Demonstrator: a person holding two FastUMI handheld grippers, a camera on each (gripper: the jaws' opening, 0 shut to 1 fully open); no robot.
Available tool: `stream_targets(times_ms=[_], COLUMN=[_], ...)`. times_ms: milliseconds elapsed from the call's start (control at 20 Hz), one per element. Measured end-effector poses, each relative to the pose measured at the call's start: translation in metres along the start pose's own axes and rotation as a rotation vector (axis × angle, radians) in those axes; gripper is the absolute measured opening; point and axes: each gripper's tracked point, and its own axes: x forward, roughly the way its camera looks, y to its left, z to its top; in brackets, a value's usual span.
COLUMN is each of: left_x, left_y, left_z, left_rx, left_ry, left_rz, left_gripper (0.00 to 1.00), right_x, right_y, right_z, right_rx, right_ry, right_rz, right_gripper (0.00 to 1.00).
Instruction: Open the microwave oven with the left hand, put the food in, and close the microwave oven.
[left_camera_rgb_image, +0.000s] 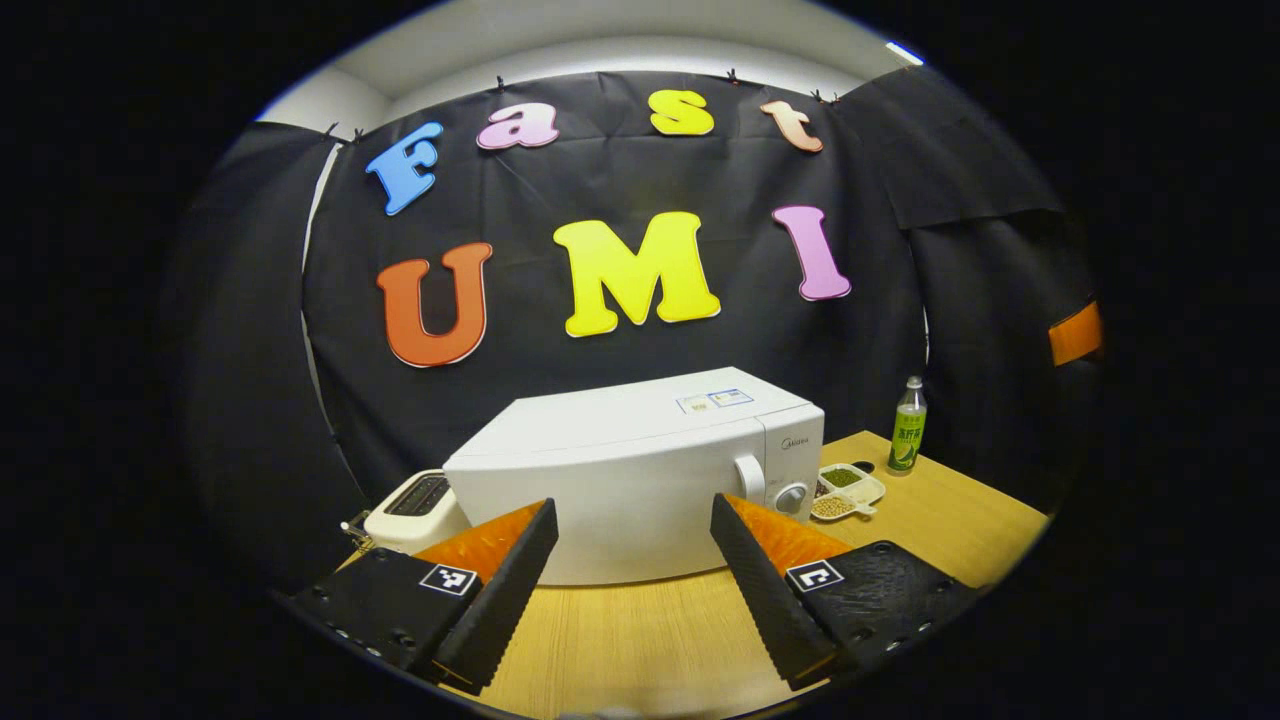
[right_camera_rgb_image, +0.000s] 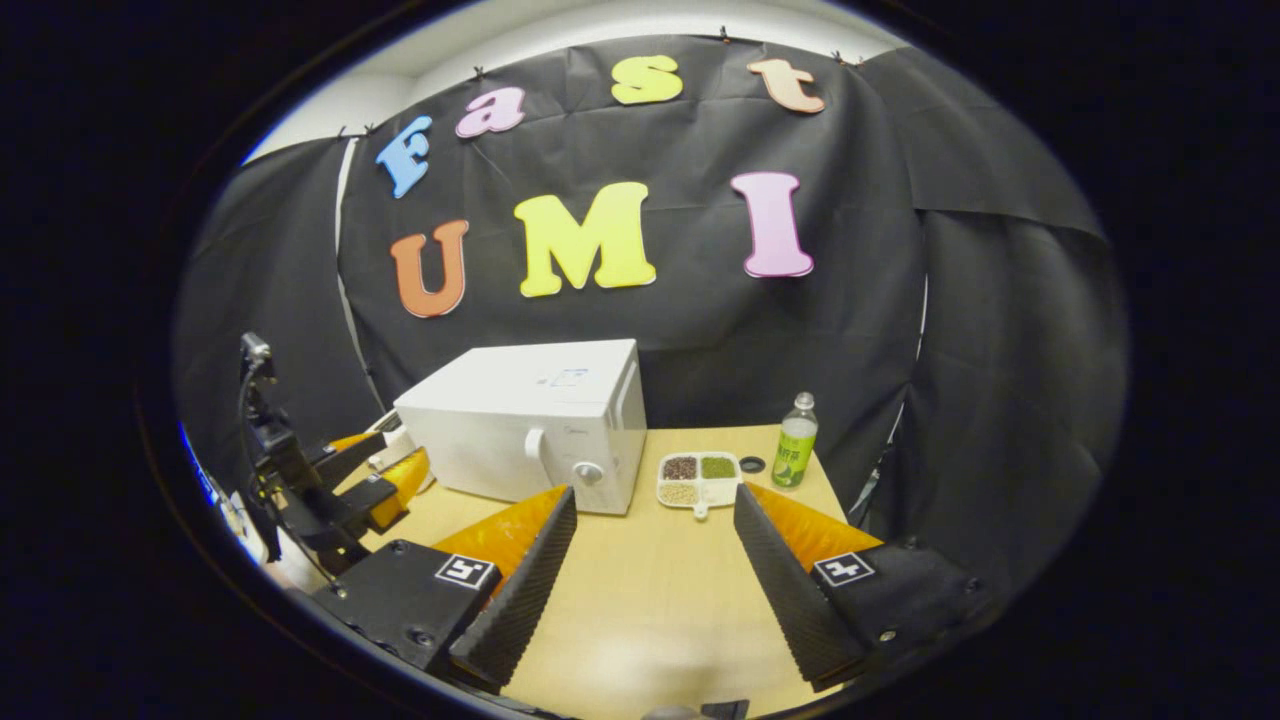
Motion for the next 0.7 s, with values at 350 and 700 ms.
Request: stream_targets(times_ms=[350,700], left_x=[-0.085,-0.138], left_y=[0.031,0.047], left_z=[0.031,0.063], left_rx=[0.012,-0.02], left_ry=[-0.025,-0.054], left_rz=[0.001,0.002], left_gripper=[0.96,0.96], right_x=[-0.035,-0.051], right_y=[0.031,0.043], right_z=[0.0,0.0], right_rx=[-0.011,-0.015], right_ry=[-0.079,-0.113], right_rz=[-0.04,-0.077], right_gripper=[1.0,0.92])
